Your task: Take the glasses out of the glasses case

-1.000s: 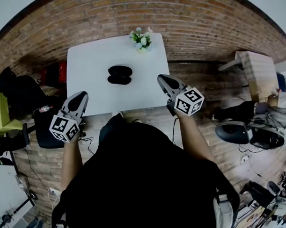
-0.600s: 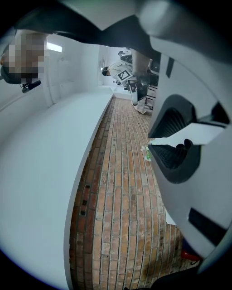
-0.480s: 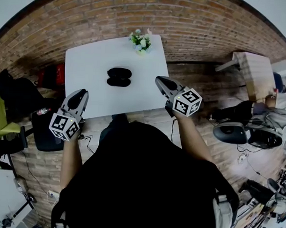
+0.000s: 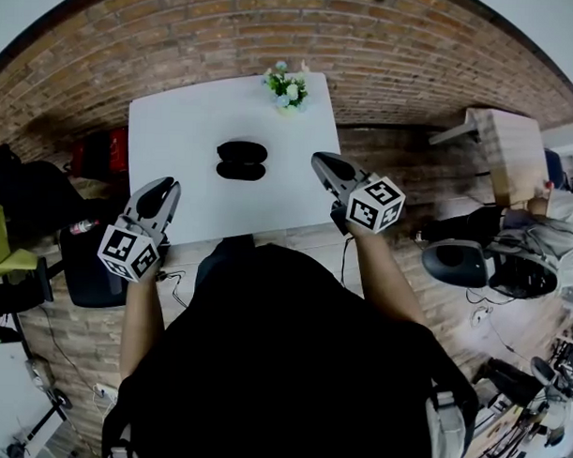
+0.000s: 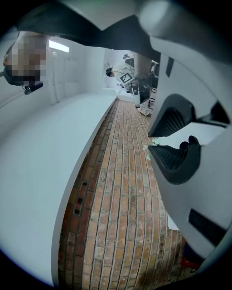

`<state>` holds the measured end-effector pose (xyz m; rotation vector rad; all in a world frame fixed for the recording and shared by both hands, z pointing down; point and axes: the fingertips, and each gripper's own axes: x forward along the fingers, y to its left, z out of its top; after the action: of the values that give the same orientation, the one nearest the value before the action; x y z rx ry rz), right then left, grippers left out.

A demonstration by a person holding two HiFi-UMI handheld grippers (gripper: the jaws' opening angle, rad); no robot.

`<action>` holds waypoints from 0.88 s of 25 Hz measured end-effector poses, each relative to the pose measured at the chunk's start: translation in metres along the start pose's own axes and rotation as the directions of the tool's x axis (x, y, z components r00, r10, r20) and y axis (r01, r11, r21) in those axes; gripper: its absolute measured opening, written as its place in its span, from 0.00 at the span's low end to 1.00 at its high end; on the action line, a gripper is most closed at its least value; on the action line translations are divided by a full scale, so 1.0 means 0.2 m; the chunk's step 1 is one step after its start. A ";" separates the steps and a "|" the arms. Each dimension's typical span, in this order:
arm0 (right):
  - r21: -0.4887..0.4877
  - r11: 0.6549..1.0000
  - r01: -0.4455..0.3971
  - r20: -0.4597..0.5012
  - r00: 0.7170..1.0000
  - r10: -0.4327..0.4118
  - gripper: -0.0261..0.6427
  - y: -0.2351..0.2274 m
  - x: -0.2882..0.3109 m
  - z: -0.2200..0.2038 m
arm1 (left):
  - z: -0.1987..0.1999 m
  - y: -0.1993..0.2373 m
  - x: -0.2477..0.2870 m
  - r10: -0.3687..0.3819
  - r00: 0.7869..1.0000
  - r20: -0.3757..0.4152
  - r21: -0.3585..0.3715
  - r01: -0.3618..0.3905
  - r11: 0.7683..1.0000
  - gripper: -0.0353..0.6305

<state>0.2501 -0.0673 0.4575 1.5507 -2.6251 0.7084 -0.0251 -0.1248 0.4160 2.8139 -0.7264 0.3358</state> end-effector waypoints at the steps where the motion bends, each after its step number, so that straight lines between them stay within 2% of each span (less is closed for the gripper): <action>1: 0.001 1.000 0.003 -0.002 1.000 -0.003 0.06 -0.01 0.02 0.01 | 0.01 0.02 0.01 -0.002 1.000 -0.001 -0.002 0.002 1.000 0.15; 16: 0.011 1.000 0.021 -0.049 0.999 -0.020 0.06 -0.07 0.29 0.01 | 0.01 0.28 0.10 -0.032 0.999 -0.021 -0.012 0.032 0.999 0.14; 22: 0.024 1.000 0.008 -0.083 0.997 -0.006 0.06 -0.08 0.43 -0.02 | 0.00 0.39 0.09 -0.020 1.000 -0.019 -0.026 0.020 0.999 0.12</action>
<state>0.2189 -0.1425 0.4877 1.5014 -2.5596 0.7890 -0.0483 -0.1995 0.4330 2.7880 -0.6930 0.3478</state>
